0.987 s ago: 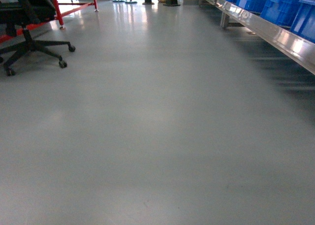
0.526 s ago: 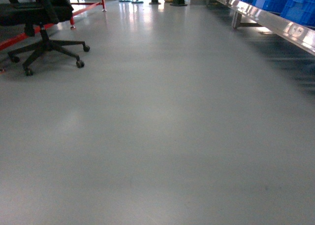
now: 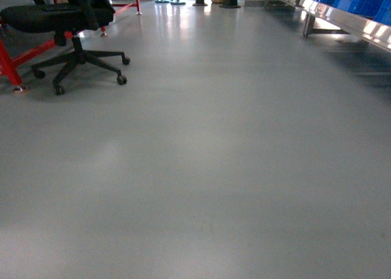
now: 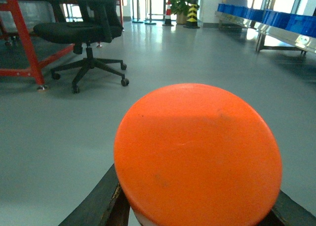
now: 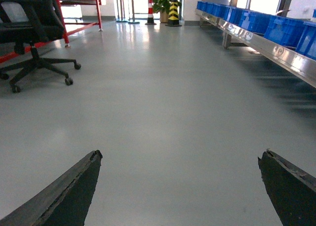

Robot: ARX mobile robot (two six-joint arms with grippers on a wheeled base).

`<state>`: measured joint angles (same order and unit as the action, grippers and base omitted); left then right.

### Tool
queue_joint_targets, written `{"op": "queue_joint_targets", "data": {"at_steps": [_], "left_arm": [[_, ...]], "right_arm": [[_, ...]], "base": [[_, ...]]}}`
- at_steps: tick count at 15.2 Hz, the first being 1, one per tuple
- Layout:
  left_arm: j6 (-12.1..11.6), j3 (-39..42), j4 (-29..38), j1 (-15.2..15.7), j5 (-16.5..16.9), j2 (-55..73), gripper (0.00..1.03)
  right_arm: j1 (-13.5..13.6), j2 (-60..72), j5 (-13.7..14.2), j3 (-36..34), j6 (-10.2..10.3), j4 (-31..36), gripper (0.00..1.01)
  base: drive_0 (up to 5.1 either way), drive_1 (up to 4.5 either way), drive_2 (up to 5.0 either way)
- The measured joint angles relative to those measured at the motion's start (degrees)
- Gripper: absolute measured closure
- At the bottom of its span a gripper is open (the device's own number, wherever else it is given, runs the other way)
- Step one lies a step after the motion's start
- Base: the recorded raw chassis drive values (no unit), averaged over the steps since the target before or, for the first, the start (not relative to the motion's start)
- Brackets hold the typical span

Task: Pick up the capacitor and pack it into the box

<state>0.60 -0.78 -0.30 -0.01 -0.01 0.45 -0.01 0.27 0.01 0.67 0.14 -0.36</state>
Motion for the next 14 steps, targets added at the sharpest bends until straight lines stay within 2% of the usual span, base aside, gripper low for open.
{"op": "queue_joint_targets", "data": {"at_steps": [14], "left_arm": [[0.0,0.0,0.0,0.0,0.0,0.0,0.58]], "right_arm": [[0.0,0.0,0.0,0.0,0.0,0.1,0.03]], "base": [[-5.0,2.45,2.4]]}}
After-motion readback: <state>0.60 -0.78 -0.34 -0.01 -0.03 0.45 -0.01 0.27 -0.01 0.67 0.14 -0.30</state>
